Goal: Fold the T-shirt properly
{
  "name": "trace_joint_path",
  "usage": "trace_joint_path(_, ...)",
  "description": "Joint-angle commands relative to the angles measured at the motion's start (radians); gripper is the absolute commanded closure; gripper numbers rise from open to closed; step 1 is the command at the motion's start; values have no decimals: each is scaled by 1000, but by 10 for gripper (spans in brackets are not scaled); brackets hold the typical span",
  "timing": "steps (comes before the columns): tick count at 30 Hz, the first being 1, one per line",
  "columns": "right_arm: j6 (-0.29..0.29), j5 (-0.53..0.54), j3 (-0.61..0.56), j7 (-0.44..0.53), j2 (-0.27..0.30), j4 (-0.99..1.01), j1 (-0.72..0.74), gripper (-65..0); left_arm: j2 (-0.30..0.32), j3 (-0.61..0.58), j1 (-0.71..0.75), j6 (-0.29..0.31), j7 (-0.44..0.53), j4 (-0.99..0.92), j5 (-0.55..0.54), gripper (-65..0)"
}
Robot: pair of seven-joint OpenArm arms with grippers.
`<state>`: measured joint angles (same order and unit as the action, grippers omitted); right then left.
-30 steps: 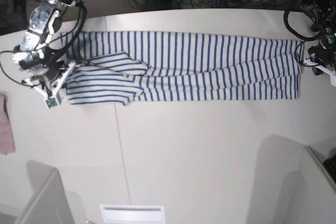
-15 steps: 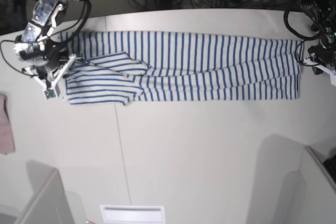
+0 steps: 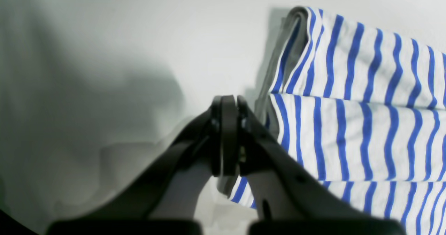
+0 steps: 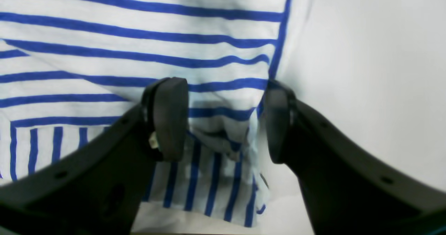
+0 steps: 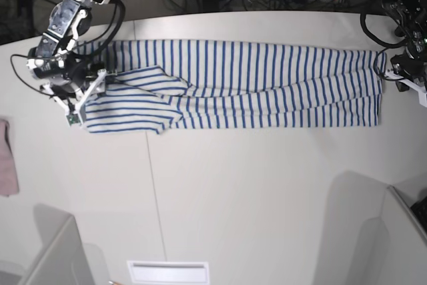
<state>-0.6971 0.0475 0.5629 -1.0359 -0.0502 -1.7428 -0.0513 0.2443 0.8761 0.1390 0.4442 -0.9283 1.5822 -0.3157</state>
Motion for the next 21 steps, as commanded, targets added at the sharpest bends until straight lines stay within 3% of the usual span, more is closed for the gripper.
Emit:
trace_joint_path(1, -1, 9, 1, 19, 10, -15, 9, -284, 22, 5, -6, -3, 21, 16, -7, 0)
trace_joint_path(5, -1, 9, 4, 18, 10, -16, 6, -29, 22, 5, -6, -3, 21, 16, -1, 0)
trace_joint_path(6, -1, 9, 6, 15, 10, -16, 6, 0, 22, 5, -6, -3, 21, 16, -1, 0)
trace_joint_path(14, -1, 15, 3, 10, 0, -173, -45, 0, 22, 5, -8, -3, 21, 16, -1, 0)
trace_joint_path(21, -1, 107, 38, -88, -6, -227, -72, 0, 22, 2, -12, -3, 21, 16, -1, 0)
